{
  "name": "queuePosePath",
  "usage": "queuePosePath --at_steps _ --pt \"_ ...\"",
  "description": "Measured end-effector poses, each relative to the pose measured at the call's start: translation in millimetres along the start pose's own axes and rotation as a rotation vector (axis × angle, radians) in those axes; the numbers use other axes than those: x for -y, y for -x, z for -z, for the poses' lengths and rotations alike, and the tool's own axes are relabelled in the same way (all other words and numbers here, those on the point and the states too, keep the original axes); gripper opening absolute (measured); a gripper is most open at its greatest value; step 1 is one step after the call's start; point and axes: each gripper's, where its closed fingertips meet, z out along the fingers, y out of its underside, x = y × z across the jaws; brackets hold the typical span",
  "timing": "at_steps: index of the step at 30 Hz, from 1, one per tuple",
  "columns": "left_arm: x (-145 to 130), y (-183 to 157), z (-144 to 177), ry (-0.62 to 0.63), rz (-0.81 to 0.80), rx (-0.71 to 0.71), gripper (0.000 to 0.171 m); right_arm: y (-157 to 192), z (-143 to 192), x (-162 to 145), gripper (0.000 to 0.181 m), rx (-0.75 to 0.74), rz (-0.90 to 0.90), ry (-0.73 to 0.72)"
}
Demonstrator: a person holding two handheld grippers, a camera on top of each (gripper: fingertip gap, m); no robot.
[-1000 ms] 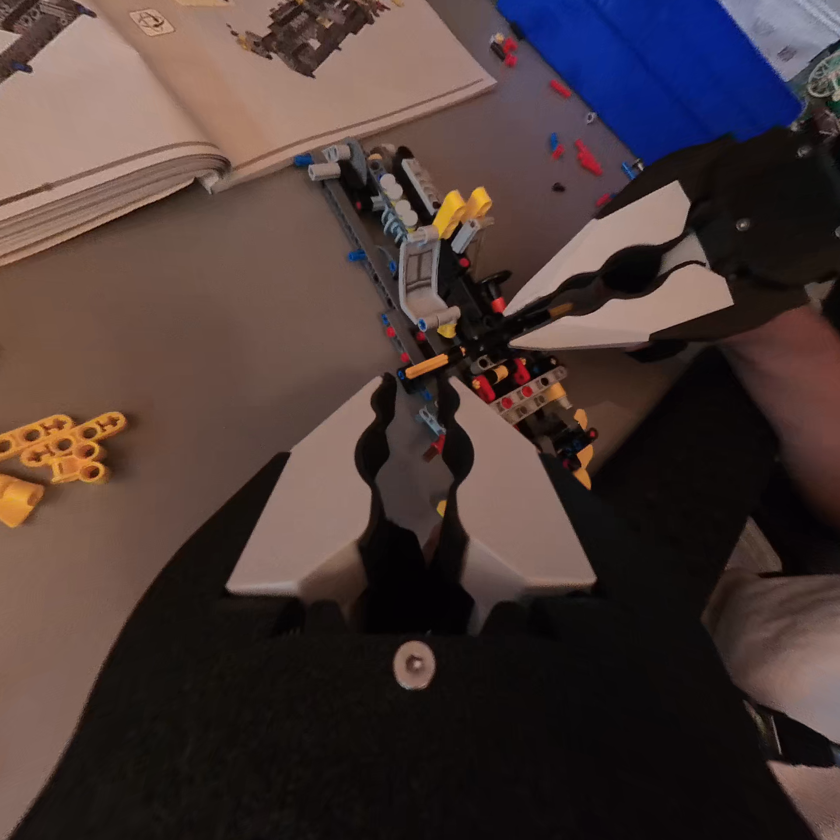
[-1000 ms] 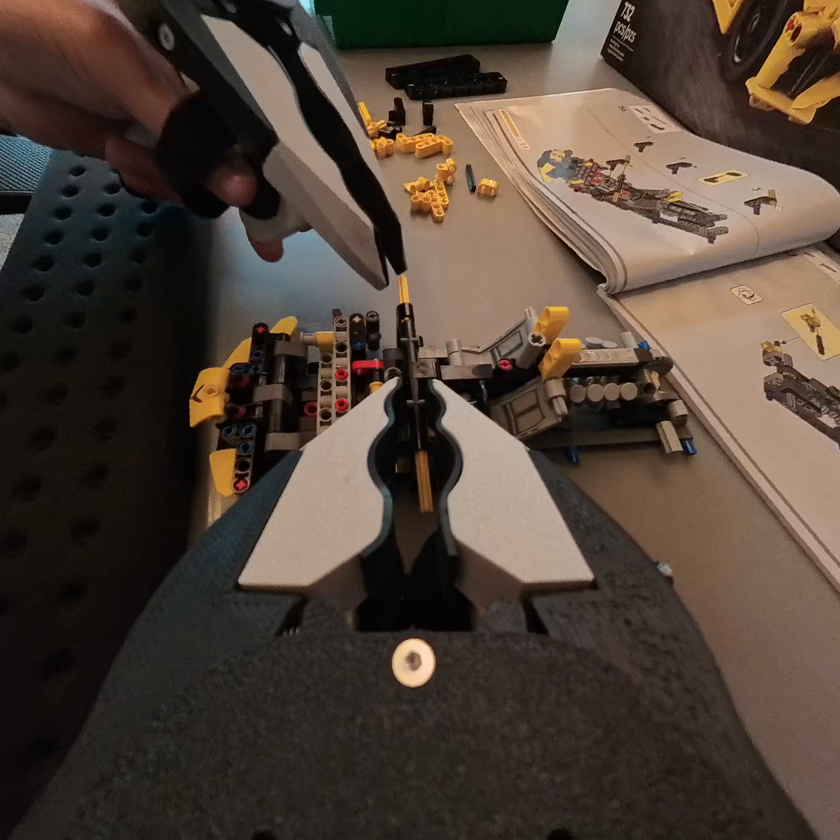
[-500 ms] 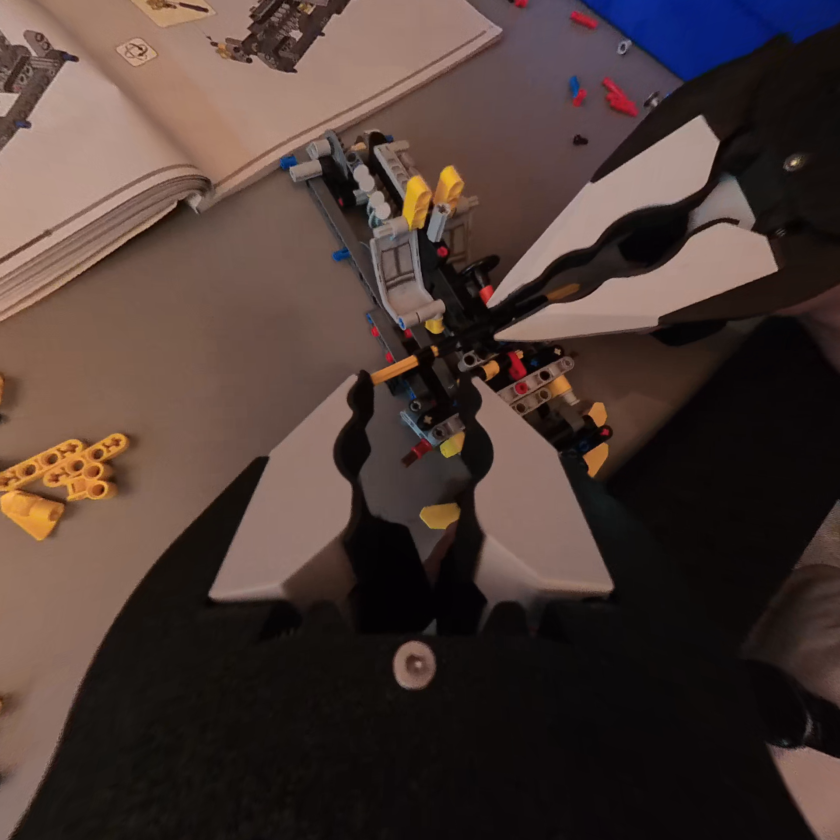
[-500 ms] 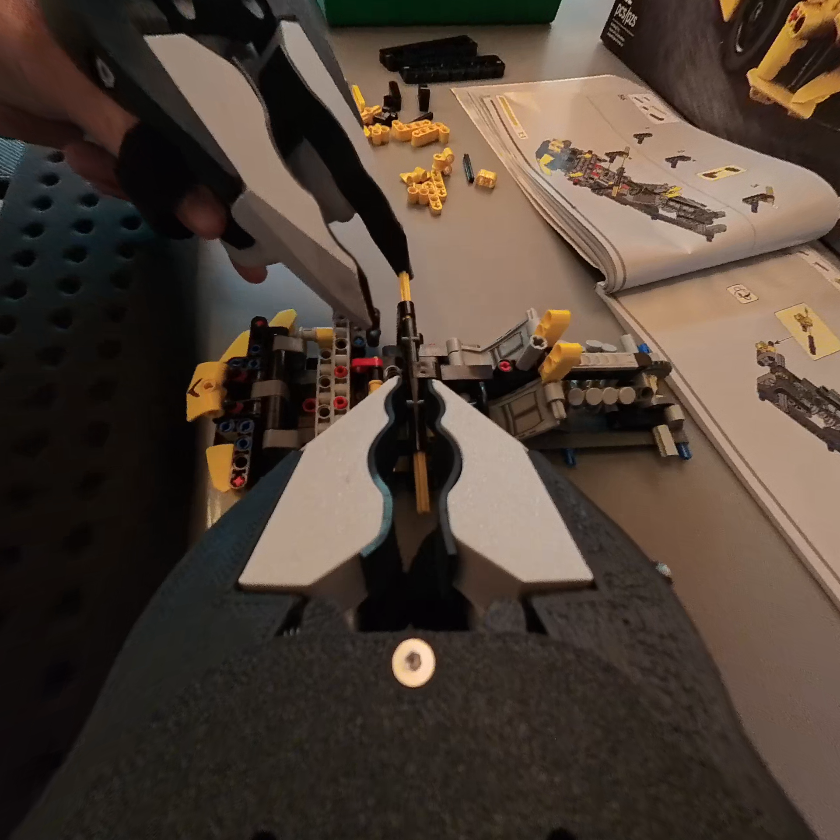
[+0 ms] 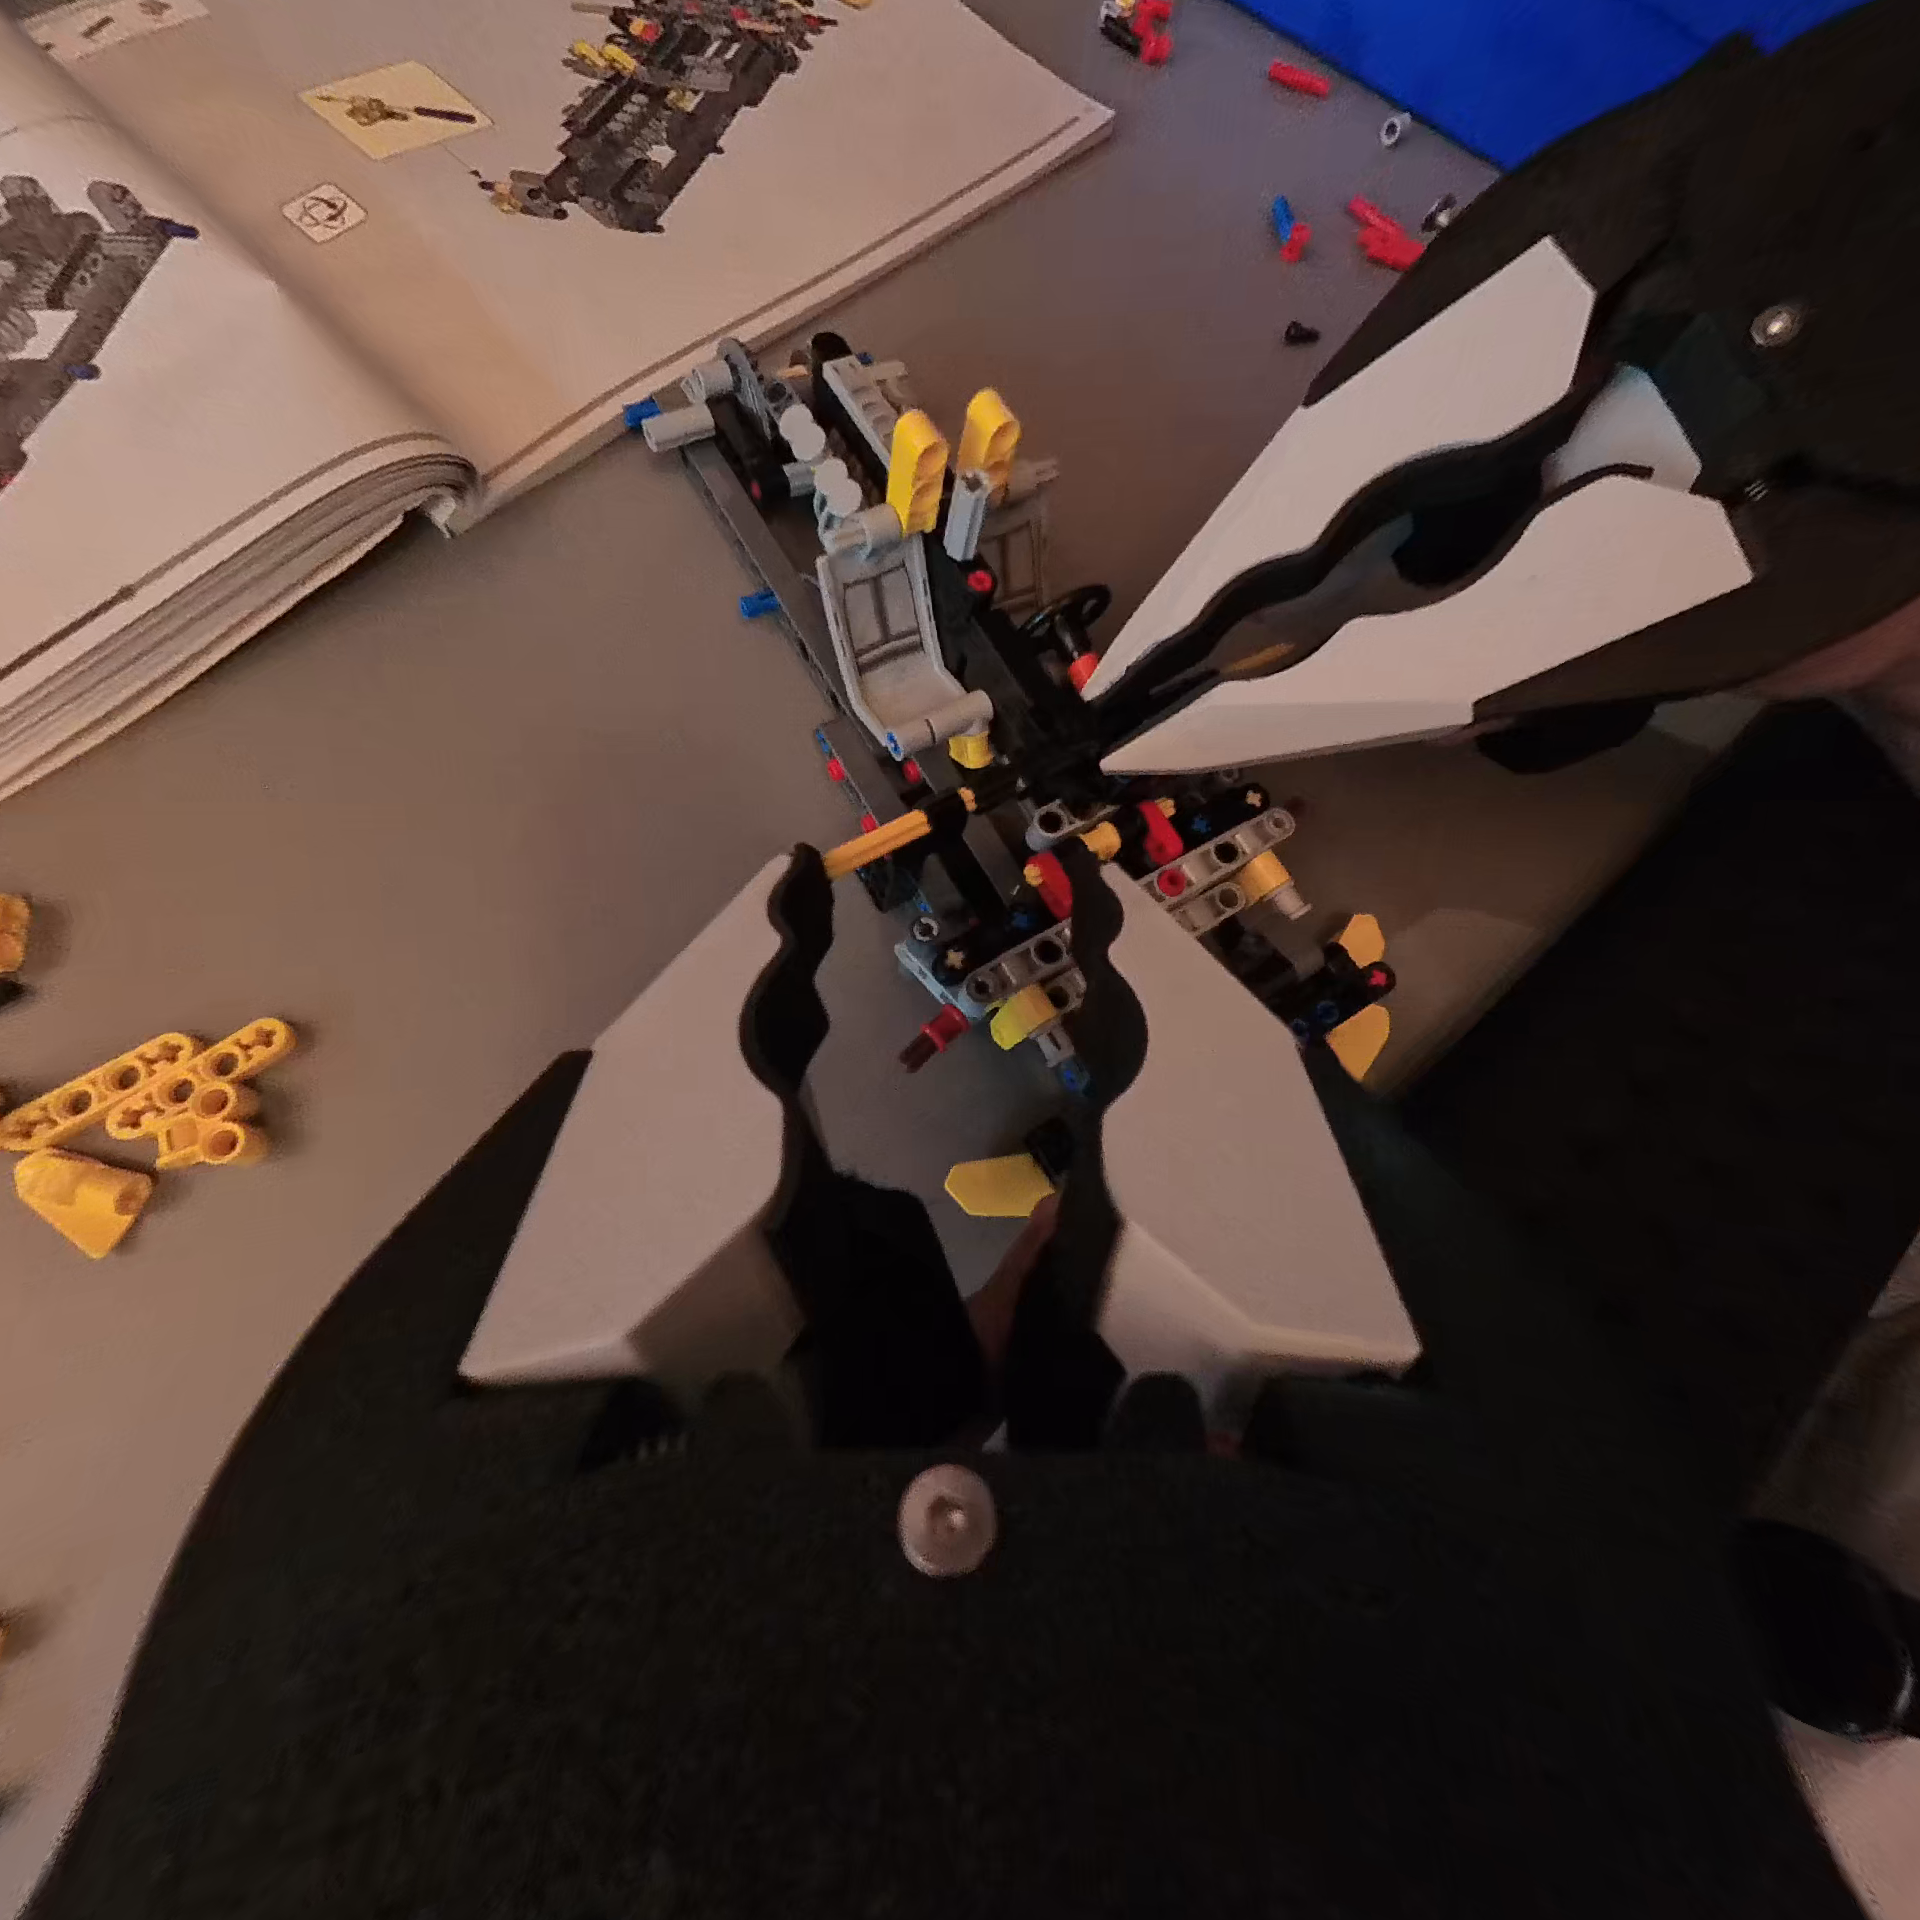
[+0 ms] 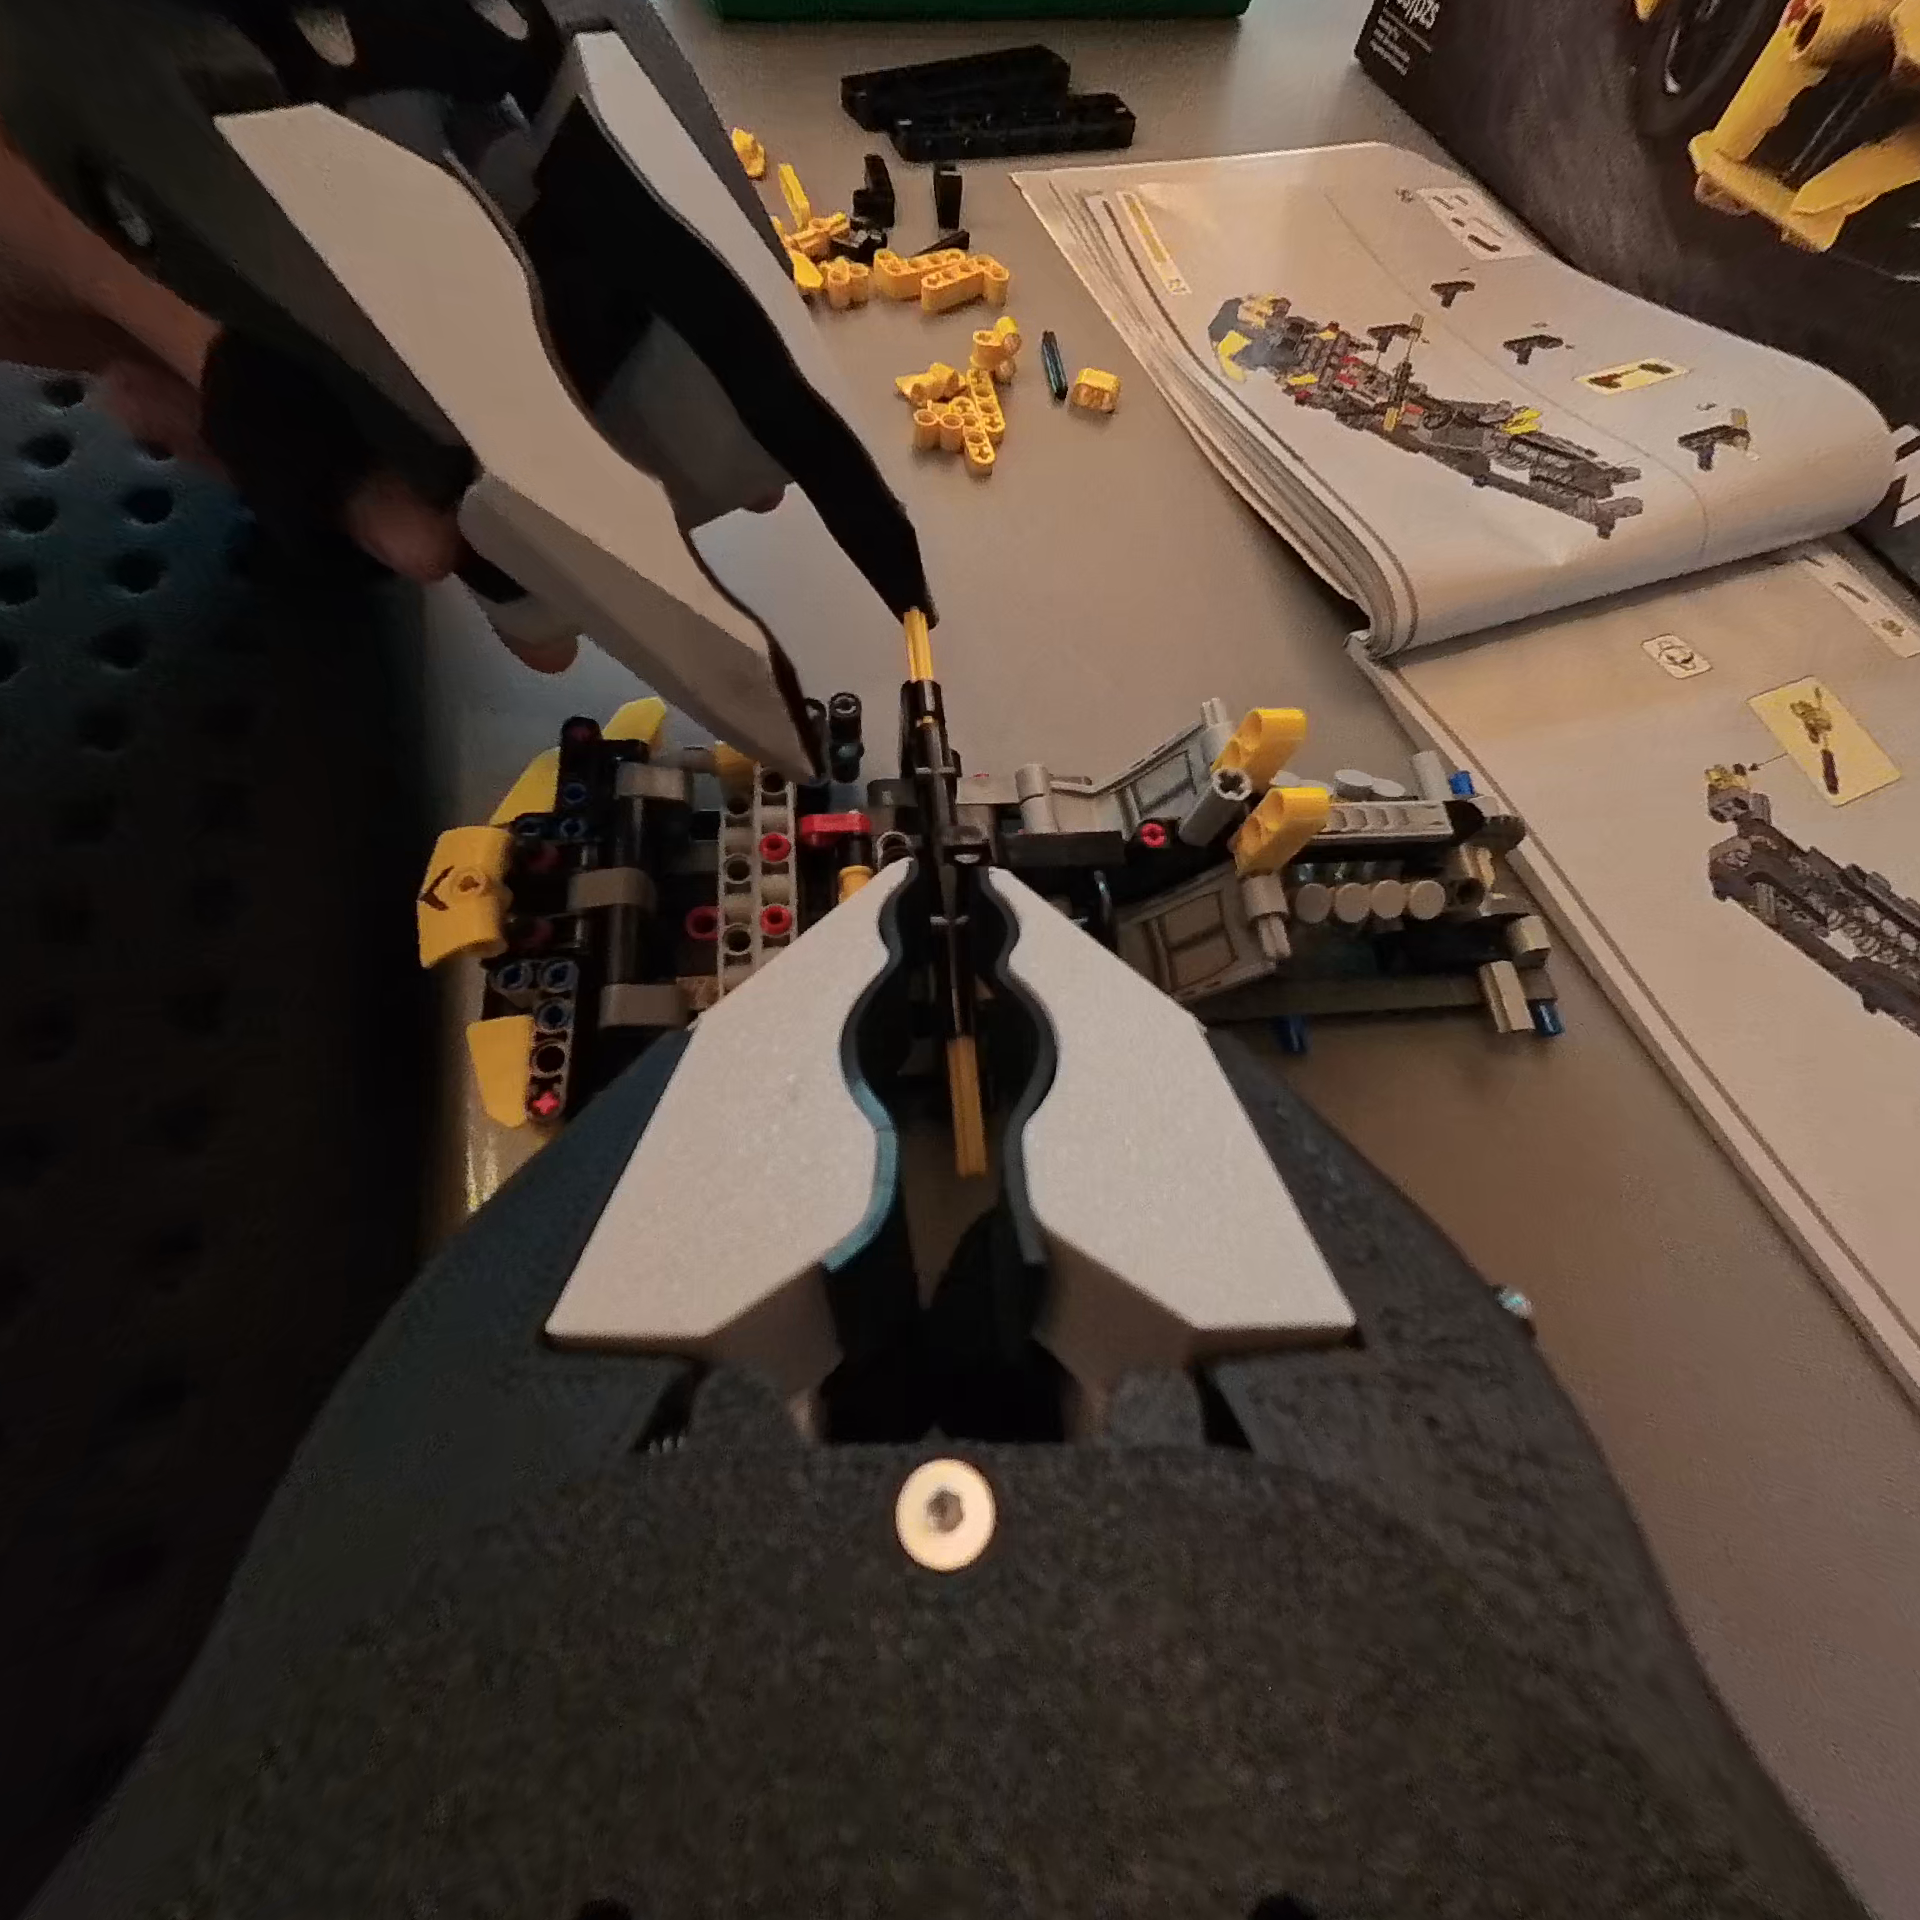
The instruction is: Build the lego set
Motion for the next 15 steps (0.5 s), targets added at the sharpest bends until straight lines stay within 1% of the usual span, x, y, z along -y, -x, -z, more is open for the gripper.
queuePosePath --at_steps 3,5,7,9,11,13,15 --pt "0.0 -0.2 -1.0 0.004 -0.016 0.003 0.045 0.1 -0.1 0.1 0.007 -0.001 -0.003 0.001" --pt "2.1 -1.4 -0.3 -0.012 0.001 -0.012 0.045 -0.2 0.6 -0.4 0.008 0.002 -0.008 0.000" --pt "-0.2 -2.2 -1.3 -0.001 -0.015 -0.004 0.049 0.0 -0.1 0.1 0.007 0.001 -0.014 0.003" --pt "-0.3 -2.7 -1.1 0.003 -0.029 0.000 0.050 0.0 -0.2 0.2 0.007 -0.003 -0.008 0.006" --pt "0.3 -1.6 -1.1 -0.005 -0.018 -0.007 0.048 0.0 0.1 0.0 0.008 0.005 -0.020 0.000" --pt "-1.5 1.5 -1.6 0.005 -0.059 0.006 0.044 0.1 -0.3 0.5 0.008 0.002 -0.021 -0.001" --pt "-1.0 9.7 0.2 0.017 -0.099 -0.003 0.031 0.3 -0.7 1.4 0.008 0.015 -0.038 -0.014"
